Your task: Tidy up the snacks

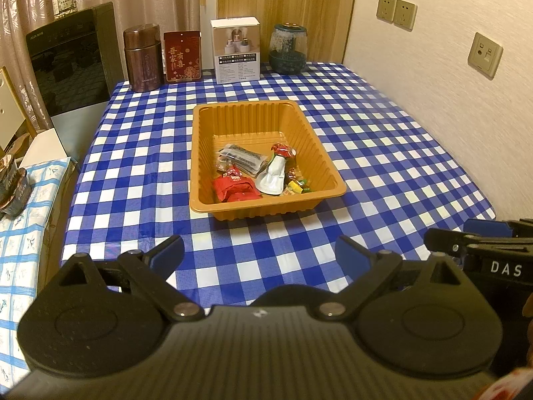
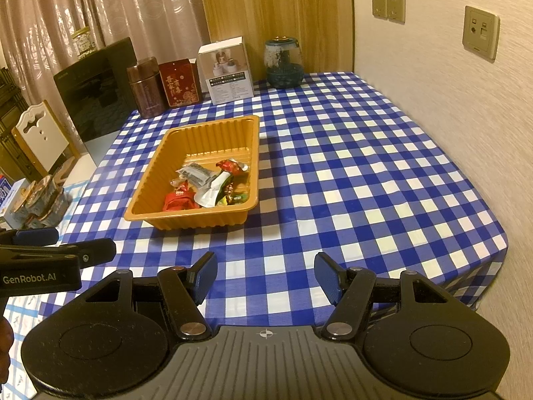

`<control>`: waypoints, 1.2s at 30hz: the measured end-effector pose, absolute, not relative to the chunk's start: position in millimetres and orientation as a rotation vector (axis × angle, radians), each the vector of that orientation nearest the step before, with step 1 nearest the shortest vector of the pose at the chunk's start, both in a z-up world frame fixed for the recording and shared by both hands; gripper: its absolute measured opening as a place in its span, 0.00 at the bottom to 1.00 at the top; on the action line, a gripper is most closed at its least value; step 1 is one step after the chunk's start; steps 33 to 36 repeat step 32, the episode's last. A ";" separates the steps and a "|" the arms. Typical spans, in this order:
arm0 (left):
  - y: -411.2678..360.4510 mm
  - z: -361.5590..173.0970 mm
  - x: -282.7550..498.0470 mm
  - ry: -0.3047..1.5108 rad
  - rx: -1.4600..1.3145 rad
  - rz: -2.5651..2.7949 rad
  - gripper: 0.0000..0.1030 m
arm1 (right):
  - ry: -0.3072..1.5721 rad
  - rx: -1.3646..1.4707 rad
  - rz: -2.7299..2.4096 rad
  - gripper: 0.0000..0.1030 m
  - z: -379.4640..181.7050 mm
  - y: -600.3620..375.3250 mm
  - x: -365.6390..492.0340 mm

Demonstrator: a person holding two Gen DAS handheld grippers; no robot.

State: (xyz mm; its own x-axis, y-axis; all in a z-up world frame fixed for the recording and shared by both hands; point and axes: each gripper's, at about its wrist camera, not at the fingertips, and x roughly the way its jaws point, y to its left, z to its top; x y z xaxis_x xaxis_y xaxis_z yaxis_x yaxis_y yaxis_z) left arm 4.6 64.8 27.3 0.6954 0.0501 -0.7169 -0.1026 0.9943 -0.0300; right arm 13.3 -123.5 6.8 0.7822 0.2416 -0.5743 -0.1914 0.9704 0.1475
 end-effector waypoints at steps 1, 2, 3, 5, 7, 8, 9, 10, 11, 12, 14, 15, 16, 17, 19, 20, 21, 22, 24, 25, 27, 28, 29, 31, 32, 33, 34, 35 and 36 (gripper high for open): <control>65.0 27.3 4.7 0.798 -0.070 0.085 0.94 | 0.631 0.082 0.235 0.63 6.7 -123.6 13.2; 65.3 27.3 4.9 0.798 -0.071 0.083 0.94 | 0.630 0.082 0.234 0.63 6.8 -123.5 13.2; 65.1 27.3 5.0 0.798 -0.071 0.084 0.94 | 0.631 0.082 0.234 0.63 6.7 -123.5 13.3; 64.9 27.5 5.2 0.798 -0.071 0.084 0.94 | 0.631 0.082 0.234 0.63 6.7 -123.4 13.3; 65.1 27.5 5.3 0.797 -0.071 0.084 0.94 | 0.630 0.082 0.234 0.63 6.7 -123.3 13.4; 65.0 27.4 5.4 0.797 -0.071 0.084 0.94 | 0.631 0.082 0.234 0.63 6.7 -123.3 13.5; 64.7 27.5 5.2 0.797 -0.071 0.084 0.94 | 0.631 0.082 0.234 0.63 6.7 -123.3 13.4; 64.6 27.7 5.6 0.796 -0.071 0.084 0.94 | 0.631 0.082 0.234 0.63 6.9 -123.2 13.3; 65.0 27.8 6.3 0.796 -0.071 0.084 0.94 | 0.630 0.081 0.234 0.63 6.8 -123.2 13.4; 65.0 27.9 6.6 0.796 -0.070 0.084 0.94 | 0.630 0.081 0.234 0.63 6.8 -123.1 13.6; 65.1 28.1 6.5 0.796 -0.072 0.083 0.94 | 0.630 0.082 0.234 0.63 6.8 -123.0 13.4; 65.0 28.1 6.4 0.796 -0.071 0.082 0.94 | 0.630 0.081 0.233 0.63 6.9 -122.8 13.4; 65.1 28.1 6.5 0.796 -0.070 0.082 0.94 | 0.630 0.080 0.233 0.63 6.9 -123.4 13.8; 65.3 28.2 6.2 0.796 -0.070 0.081 0.94 | 0.630 0.081 0.234 0.63 6.9 -123.5 13.9; 64.8 27.9 6.3 0.796 -0.070 0.079 0.94 | 0.629 0.081 0.232 0.63 7.1 -123.4 14.0; 65.0 28.1 7.0 0.795 -0.069 0.077 0.94 | 0.630 0.081 0.232 0.63 7.0 -124.3 14.5; 64.9 28.1 6.8 0.794 -0.068 0.078 0.94 | 0.630 0.081 0.233 0.63 7.0 -124.2 14.4; 64.7 27.7 6.4 0.794 -0.068 0.077 0.94 | 0.629 0.081 0.233 0.63 7.1 -124.3 14.6; 64.8 27.8 6.9 0.793 -0.068 0.076 0.94 | 0.629 0.080 0.233 0.63 7.0 -124.2 14.7; 64.8 27.8 6.9 0.793 -0.068 0.076 0.94 | 0.630 0.081 0.233 0.63 7.0 -124.2 14.7; 64.7 27.8 6.7 0.791 -0.067 0.077 0.94 | 0.628 0.080 0.233 0.63 7.1 -123.9 14.3; 64.8 27.8 6.4 0.789 -0.068 0.076 0.94 | 0.629 0.080 0.232 0.63 7.0 -123.9 14.5; 65.1 28.0 6.5 0.784 -0.070 0.074 0.94 | 0.629 0.080 0.232 0.63 7.1 -124.9 15.3; 65.4 28.8 6.0 0.774 -0.067 0.078 0.94 | 0.627 0.078 0.232 0.63 7.2 -124.8 15.2; 65.3 28.8 6.8 0.773 -0.064 0.081 0.94 | 0.628 0.078 0.232 0.63 7.5 -125.9 16.1; 65.3 28.8 6.8 0.773 -0.064 0.081 0.94 | 0.628 0.078 0.232 0.63 7.5 -125.9 16.1; 65.3 28.8 6.8 0.773 -0.064 0.081 0.94 | 0.628 0.078 0.232 0.63 7.5 -125.9 16.1; 65.3 28.8 6.8 0.773 -0.064 0.081 0.94 | 0.628 0.078 0.232 0.63 7.5 -125.9 16.1; 65.3 28.8 6.8 0.773 -0.064 0.081 0.94 | 0.628 0.078 0.232 0.63 7.5 -125.9 16.1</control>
